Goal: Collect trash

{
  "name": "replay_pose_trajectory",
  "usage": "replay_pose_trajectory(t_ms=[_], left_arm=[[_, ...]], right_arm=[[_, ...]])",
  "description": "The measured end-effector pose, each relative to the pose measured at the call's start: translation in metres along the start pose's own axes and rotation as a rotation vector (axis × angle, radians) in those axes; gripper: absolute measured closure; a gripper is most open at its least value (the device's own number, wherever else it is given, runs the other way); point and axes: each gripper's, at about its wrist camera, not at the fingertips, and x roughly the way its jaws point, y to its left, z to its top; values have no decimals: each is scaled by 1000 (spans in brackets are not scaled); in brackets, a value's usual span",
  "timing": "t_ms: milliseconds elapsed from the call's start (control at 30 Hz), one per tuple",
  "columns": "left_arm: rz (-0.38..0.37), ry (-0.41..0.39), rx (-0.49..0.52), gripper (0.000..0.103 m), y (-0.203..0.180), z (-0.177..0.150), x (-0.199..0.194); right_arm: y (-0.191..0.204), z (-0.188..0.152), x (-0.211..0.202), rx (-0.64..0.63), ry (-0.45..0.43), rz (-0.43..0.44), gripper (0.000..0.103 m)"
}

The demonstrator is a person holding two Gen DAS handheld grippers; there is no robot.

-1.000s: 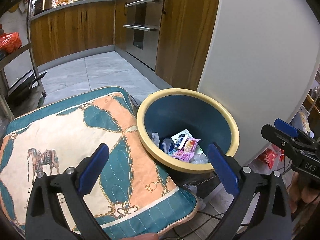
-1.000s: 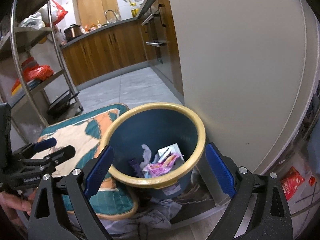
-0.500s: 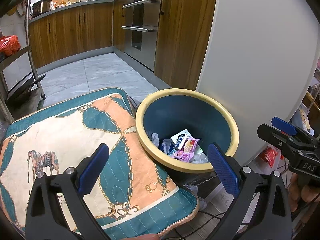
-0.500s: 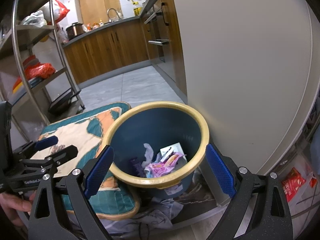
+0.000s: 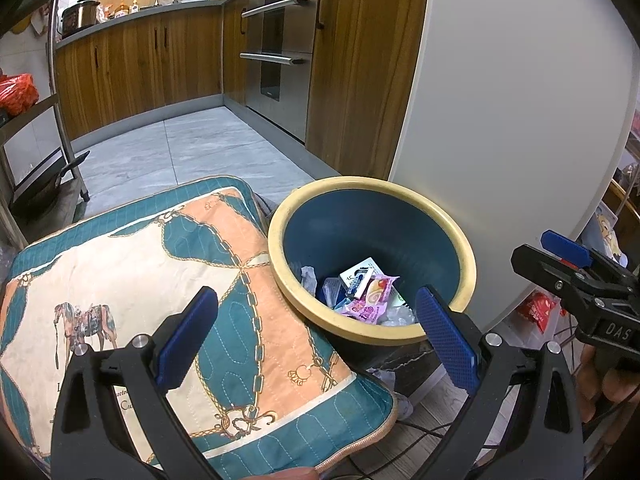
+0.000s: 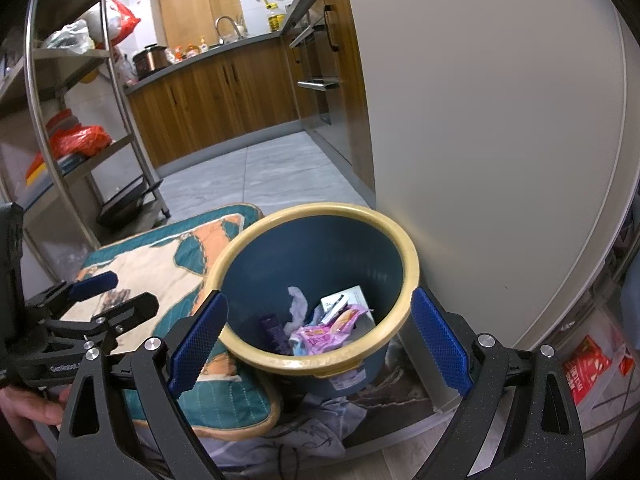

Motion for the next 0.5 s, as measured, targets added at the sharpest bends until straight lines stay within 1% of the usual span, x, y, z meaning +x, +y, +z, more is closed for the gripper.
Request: replay_pose_trajectory(t_ms=[500], left_arm=[[-5,-5,6,6,0,-1,-1]], right_arm=[[0,0,0,-1,1,0,10]])
